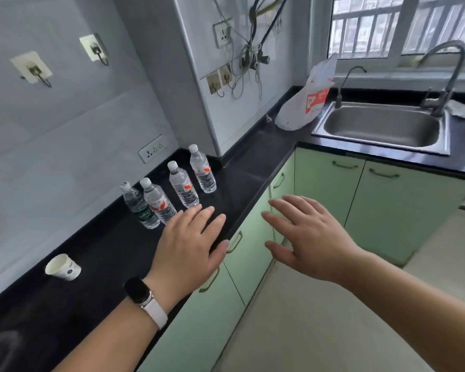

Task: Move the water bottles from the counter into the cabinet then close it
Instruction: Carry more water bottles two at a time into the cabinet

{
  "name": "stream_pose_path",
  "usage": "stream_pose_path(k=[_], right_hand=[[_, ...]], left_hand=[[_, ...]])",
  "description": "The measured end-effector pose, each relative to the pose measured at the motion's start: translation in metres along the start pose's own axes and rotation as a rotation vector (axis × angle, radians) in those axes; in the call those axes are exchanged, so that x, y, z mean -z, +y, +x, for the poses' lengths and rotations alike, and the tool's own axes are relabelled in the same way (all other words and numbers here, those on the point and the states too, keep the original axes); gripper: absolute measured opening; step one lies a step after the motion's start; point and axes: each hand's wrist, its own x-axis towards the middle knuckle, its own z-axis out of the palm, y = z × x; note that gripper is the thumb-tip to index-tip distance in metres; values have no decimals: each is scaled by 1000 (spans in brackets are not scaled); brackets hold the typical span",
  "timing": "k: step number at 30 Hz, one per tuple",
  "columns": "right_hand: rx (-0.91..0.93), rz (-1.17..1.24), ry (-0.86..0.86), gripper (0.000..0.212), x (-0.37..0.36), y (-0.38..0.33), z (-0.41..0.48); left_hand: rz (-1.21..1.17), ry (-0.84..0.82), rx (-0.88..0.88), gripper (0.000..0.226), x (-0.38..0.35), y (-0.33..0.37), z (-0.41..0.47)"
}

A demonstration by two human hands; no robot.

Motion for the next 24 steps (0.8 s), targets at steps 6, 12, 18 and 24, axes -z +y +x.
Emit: stream_pose_path(k=[6,12,18,24], right_hand=[[84,84,-33,56,-23,2,53],[163,117,-90,57,-56,-7,112],[176,130,-148,57,-100,-11,188],[208,165,-190,57,-156,-28,259]], left_hand=[[23,-41,143,47,-24,-28,-6],[3,-90,281,47,-64,-69,-12],[-67,-116,423,49,-118,-131,-5],[-145,-161,584,53,-165,-200,-8]])
